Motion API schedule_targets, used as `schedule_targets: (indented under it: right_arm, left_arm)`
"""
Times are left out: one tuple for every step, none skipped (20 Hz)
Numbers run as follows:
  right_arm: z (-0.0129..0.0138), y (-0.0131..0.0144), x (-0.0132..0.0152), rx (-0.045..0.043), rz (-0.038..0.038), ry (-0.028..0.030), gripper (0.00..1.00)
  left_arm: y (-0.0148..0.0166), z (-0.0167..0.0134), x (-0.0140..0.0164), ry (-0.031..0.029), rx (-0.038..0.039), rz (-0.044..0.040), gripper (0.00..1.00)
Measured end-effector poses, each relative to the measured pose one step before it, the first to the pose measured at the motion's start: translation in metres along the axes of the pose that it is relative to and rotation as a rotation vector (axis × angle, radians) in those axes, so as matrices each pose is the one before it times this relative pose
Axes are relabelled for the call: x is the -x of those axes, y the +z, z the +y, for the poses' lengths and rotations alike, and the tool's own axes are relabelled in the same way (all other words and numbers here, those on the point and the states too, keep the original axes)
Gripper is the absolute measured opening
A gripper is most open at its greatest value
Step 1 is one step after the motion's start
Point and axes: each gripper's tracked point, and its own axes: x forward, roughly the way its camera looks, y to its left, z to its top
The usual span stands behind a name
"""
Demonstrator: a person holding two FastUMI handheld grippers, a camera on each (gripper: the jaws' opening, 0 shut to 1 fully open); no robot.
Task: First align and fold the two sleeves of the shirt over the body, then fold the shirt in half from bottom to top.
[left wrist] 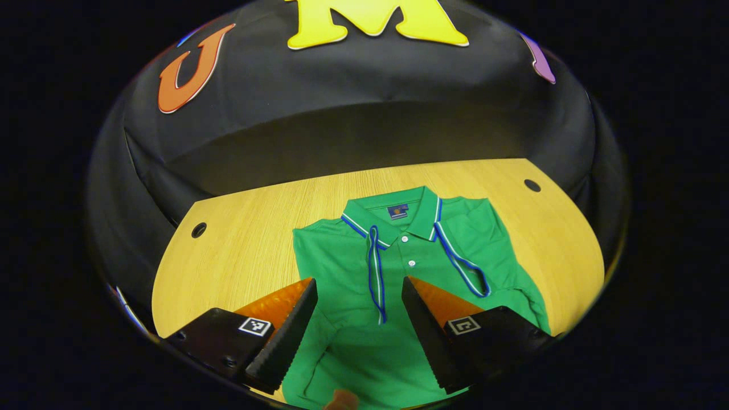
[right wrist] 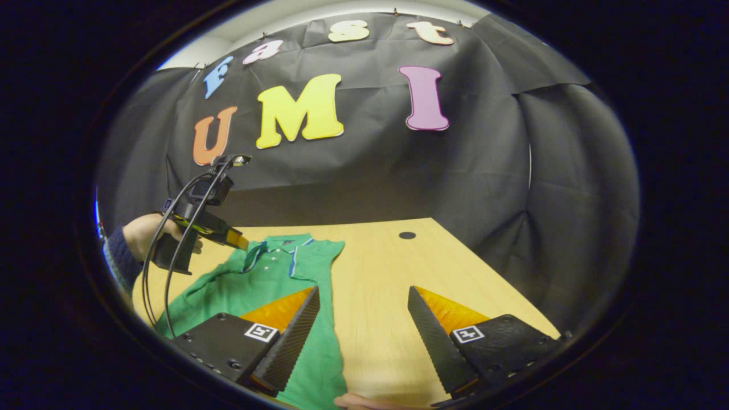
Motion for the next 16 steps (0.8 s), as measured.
schedule_targets:
  right_arm:
    - [0.00203,-0.0007,0.00246,-0.00308,0.0013,0.00604,0.96]
    - [0.00159,0.00077,0.00293,0.00782,-0.00263,-0.00346,0.96]
    - [0.00039,-0.00014,0.00378,0.01159,-0.00674,-0.00651,0.96]
    - [0.00207,0.00049,0.00585,0.01141,-0.0063,-0.00193,0.96]
    - [0.00297,0.00074,0.00608,0.00656,-0.00398,0.00208,0.95]
    - [0.00416,-0.00132,0.00706,0.00156,-0.00156,0.00639,0.96]
    - [0.00361,-0.0021,0.00685,0.00119,0.00007,0.00728,0.95]
    - [0.00276,-0.00091,0.00669,0.00267,-0.00215,0.00333,0.96]
    - [0.00206,-0.00134,0.00763,0.0033,-0.0048,-0.00008,0.96]
    - [0.00198,-0.00068,0.00724,0.00411,-0.0067,0.00061,0.96]
    - [0.00257,-0.00208,0.00797,0.00458,-0.00457,-0.00111,0.96]
    - [0.00171,-0.00171,0.00841,0.00601,-0.0025,0.0016,0.96]
    - [0.00217,-0.00214,0.00945,0.00376,-0.00738,0.003,0.96]
    - [0.00179,0.00084,0.00883,-0.00071,-0.0113,-0.00006,0.95]
    - [0.00023,-0.00046,0.00796,0.00118,-0.0073,-0.00105,0.96]
    - [0.0011,-0.00051,0.00801,0.00672,-0.00675,0.00209,0.96]
  left_arm:
    - [0.00278,0.00027,0.01292,-0.00659,0.01733,-0.02444,0.96]
    - [0.00287,0.00135,0.01388,-0.00599,0.0136,-0.02707,0.96]
    - [0.00235,-0.00013,0.01415,-0.00908,0.0096,-0.02506,0.96]
    - [0.0015,-0.00021,0.01473,-0.00856,0.00843,-0.02338,0.96]
    - [0.00061,0.00078,0.01479,-0.00394,0.00214,-0.02359,0.96]
    - [0.00104,0.00088,0.01547,-0.0012,-0.00289,-0.02505,0.96]
    - [0.00085,0.00164,0.01586,0.00229,-0.00726,-0.02834,0.96]
    - [0.00166,0.00146,0.01464,0.00455,-0.00378,-0.032,0.96]
    - [0.00285,0.00167,0.01687,0.00288,-0.00223,-0.03644,0.96]
    - [0.00066,0.00008,0.01548,0.00077,-0.00229,-0.03526,0.96]
    - [-0.00156,0.00117,0.01656,0.00159,-0.00045,-0.02822,0.96]
    - [-0.0016,0.00117,0.01527,0.00303,-0.00265,-0.02423,0.96]
    - [-0.00296,0.00245,0.01497,0.00714,-0.00402,-0.02135,0.96]
    - [-0.00235,0.00496,0.01499,0.00825,-0.00479,-0.02293,0.96]
    - [-0.00319,0.00482,0.01502,0.0118,-0.00599,-0.01785,0.96]
    - [-0.00431,0.00554,0.01484,0.01421,-0.00513,-0.01867,0.96]
